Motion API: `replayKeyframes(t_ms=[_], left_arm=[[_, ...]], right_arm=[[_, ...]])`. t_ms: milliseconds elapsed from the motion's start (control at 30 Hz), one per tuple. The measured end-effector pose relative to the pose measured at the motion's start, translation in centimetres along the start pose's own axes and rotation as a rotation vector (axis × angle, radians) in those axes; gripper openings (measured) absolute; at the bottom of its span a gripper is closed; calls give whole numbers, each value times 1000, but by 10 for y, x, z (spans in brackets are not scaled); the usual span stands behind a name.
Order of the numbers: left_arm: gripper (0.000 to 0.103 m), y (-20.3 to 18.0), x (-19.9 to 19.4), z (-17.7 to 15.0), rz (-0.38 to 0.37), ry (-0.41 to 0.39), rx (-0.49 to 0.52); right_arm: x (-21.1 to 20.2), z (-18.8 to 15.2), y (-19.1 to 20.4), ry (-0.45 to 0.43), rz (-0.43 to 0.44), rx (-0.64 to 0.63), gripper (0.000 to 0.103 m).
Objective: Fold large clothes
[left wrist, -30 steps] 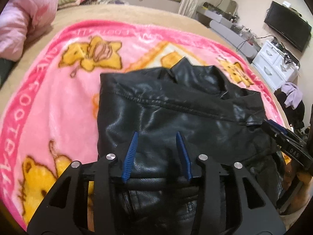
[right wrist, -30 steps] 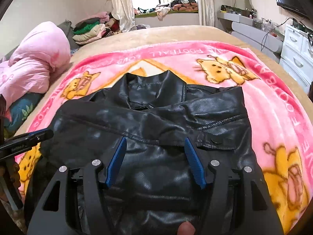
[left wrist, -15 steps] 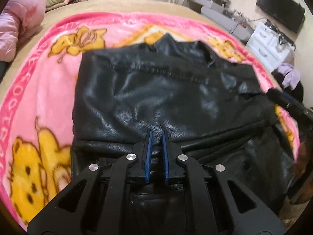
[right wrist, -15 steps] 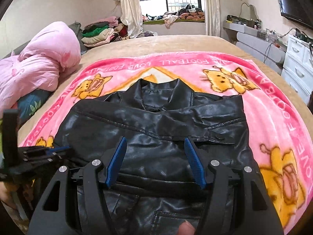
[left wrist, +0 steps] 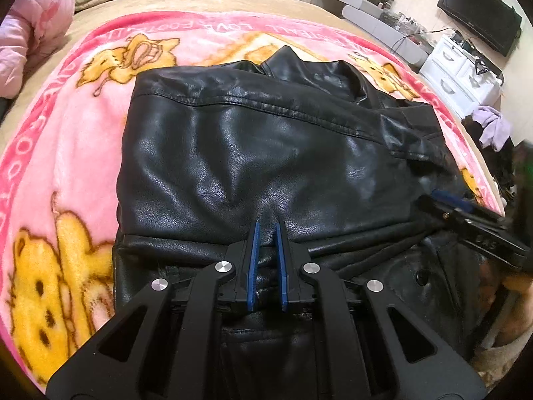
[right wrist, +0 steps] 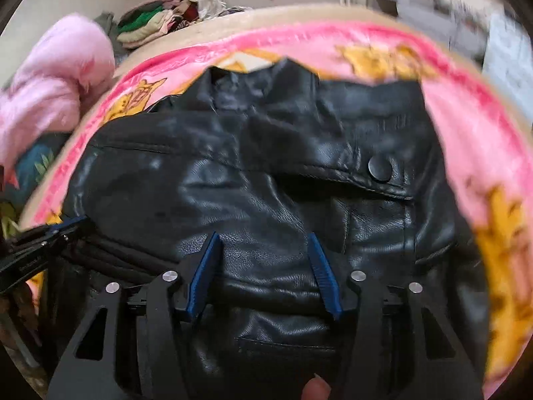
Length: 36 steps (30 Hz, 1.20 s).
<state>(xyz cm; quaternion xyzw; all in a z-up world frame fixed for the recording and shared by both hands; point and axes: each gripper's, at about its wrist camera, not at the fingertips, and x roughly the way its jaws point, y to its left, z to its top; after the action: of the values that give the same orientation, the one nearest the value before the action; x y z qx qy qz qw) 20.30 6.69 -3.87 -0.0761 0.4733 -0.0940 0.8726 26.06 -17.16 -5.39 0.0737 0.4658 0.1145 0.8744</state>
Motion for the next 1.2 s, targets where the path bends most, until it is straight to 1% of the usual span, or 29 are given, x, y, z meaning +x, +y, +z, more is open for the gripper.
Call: replayKeyframes(t_ms=[33,100,200,233,333,400,467,500,567,600,700,767,800,833,867,967,1200], left_arm=[[4,0,0,0,-2,1,-2],[4,1,-1,0,-2,-1,0],[4,0,-4,0,0,-5,8],[5,-1,-5,0,-1,-2,10],[14,-4,-12,-1,-22,-8,18],[19,-8,-16,-3,-23,-11,34],[25,-10,-20,-4,-28,-11,44],[27,-11,-22,-4,-28,-13,45],[37,-11,-28,-5,-28,-24,47],[40,-11,-31,-5,-30,-30,46],[54,-9,-39,-6,-38,-46,45],[69,-9,-44,-6,-36,-55,43],[74,-9,-46,-7,-37,-59,42],[82,-8,-48,-7,-38,-63,43],[88,-9,-49,-8,-37,-66,43],[93,-8,-52,-9,-37,-69,44],[94,-13,-59,-11,-29,-80,62]], right_arm=[[1,-2,-3,-1,12,16,51],[-2,-3,-1,-16,5,6,51],[-16,-8,15,-58,-41,-49,58],[-21,-10,19,-71,-43,-60,62],[-34,-19,27,-112,-53,-82,64],[-40,-24,28,-129,-57,-72,68],[-44,-25,26,-141,-43,-55,78],[-46,-25,27,-150,-36,-48,80],[-51,-26,27,-165,-32,-35,86],[-53,-27,28,-170,-34,-31,87],[-58,-28,30,-184,-36,-29,92],[-63,-29,33,-200,-40,-28,95],[-65,-30,34,-207,-43,-29,95],[-67,-30,35,-212,-46,-29,96],[-69,-30,36,-218,-48,-28,96],[-76,-31,40,-231,-44,-29,97],[-86,-37,47,-255,-58,-36,98]])
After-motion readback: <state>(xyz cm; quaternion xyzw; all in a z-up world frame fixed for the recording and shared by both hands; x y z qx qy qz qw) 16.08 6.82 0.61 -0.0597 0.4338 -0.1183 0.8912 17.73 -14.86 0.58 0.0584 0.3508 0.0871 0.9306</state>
